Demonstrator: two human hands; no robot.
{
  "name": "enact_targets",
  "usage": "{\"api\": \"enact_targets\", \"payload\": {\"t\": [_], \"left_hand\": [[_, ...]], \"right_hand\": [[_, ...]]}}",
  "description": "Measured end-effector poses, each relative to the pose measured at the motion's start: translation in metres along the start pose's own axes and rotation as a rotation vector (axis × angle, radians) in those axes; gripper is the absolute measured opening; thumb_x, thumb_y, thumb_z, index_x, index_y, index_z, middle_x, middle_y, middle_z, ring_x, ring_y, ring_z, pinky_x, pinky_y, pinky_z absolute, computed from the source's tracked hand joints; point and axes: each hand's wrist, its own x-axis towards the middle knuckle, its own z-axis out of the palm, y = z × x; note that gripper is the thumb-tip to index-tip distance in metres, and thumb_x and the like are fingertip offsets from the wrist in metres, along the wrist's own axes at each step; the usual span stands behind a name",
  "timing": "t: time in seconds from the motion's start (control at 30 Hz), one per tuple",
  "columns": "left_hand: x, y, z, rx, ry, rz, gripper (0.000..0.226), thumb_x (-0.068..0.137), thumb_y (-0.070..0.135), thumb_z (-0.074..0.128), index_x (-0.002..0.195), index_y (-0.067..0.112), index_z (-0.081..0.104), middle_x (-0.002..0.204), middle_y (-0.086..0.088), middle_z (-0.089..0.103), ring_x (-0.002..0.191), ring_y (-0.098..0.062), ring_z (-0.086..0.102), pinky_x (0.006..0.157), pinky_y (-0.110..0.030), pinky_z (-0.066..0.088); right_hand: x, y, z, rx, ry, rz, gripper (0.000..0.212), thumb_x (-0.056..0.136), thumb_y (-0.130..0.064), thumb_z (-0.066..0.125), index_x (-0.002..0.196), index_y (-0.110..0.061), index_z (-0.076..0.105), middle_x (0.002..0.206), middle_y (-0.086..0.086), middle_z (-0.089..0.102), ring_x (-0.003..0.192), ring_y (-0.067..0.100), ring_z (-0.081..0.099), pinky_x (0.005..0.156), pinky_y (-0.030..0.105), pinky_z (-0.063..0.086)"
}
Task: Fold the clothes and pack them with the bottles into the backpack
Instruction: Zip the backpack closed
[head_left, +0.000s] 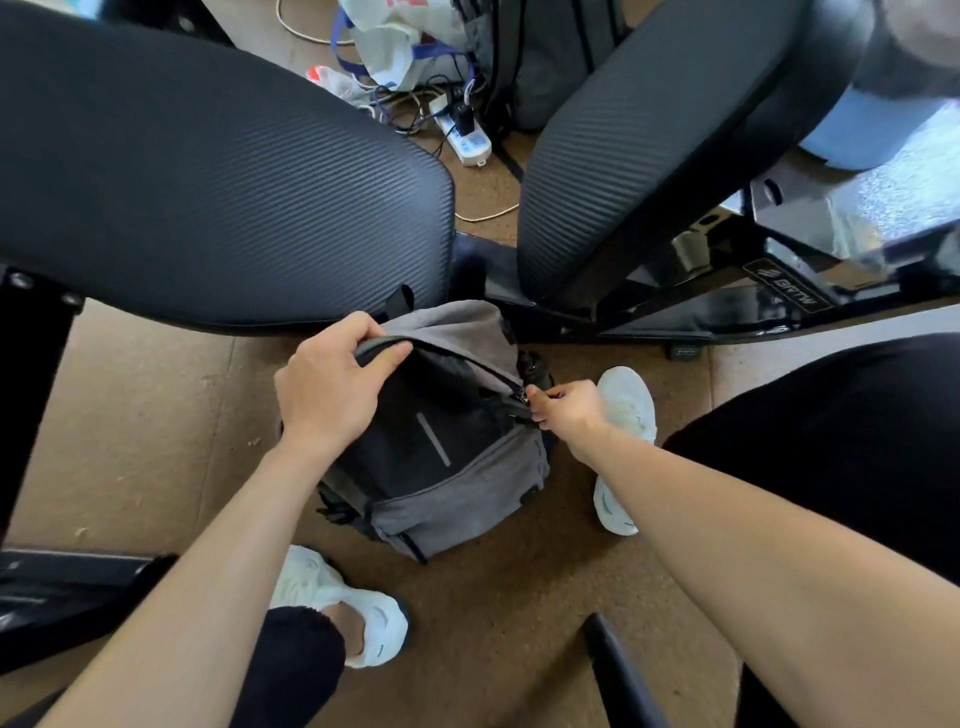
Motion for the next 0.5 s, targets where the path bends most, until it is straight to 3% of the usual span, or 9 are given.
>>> {"api": "enact_targets", "payload": {"t": [0.1,0.2,0.3,0.4,0.5], "left_hand": [[0.005,0.002,-0.002,0.048,-0.023,0.016,0.022,0.091,0.050,0.068,0.087,0.029,0.060,0.087,0.009,0.064,0.089,-0.021,0.062,0.076,-0.041,0.048],[0.008,0.008,-0.003,0.076,-0.012,0.185,0.016,0.085,0.040,0.071,0.094,0.029,0.064,0.096,0.010,0.061,0.094,-0.022,0.061,0.079,-0.040,0.049],[0.009,0.024,0.009,0.142,-0.026,0.383,0.041,0.087,0.051,0.061,0.119,0.028,0.068,0.114,0.007,0.067,0.104,-0.022,0.061,0.087,-0.043,0.051],[0.011,0.037,0.030,0.303,-0.045,0.476,0.049,0.096,0.058,0.050,0.133,0.027,0.062,0.124,0.004,0.067,0.106,-0.027,0.059,0.084,-0.043,0.046],[0.016,0.045,0.045,0.414,-0.008,0.435,0.047,0.099,0.055,0.052,0.135,0.026,0.062,0.114,-0.001,0.070,0.099,-0.028,0.061,0.078,-0.041,0.043]], "right_hand": [[-0.003,-0.001,0.004,0.131,0.005,-0.004,0.029,0.095,-0.040,0.068,0.079,-0.017,0.077,0.086,0.006,0.077,0.085,0.022,0.073,0.089,0.044,0.060],[-0.011,-0.012,-0.004,0.325,0.007,-0.057,0.019,0.100,-0.029,0.065,0.093,-0.015,0.075,0.097,0.005,0.076,0.092,0.017,0.071,0.078,0.027,0.057],[-0.022,-0.022,-0.010,0.395,-0.032,-0.101,0.022,0.102,-0.023,0.061,0.111,-0.008,0.074,0.102,0.001,0.074,0.091,0.008,0.069,0.067,0.013,0.053],[-0.027,-0.022,-0.011,0.357,-0.073,-0.103,0.030,0.104,-0.023,0.058,0.125,-0.007,0.070,0.117,0.003,0.073,0.103,0.011,0.068,0.085,0.023,0.054],[-0.029,-0.020,-0.011,0.311,-0.085,-0.112,0.031,0.104,-0.024,0.057,0.129,-0.009,0.068,0.121,0.003,0.073,0.110,0.015,0.068,0.098,0.034,0.054]]}}
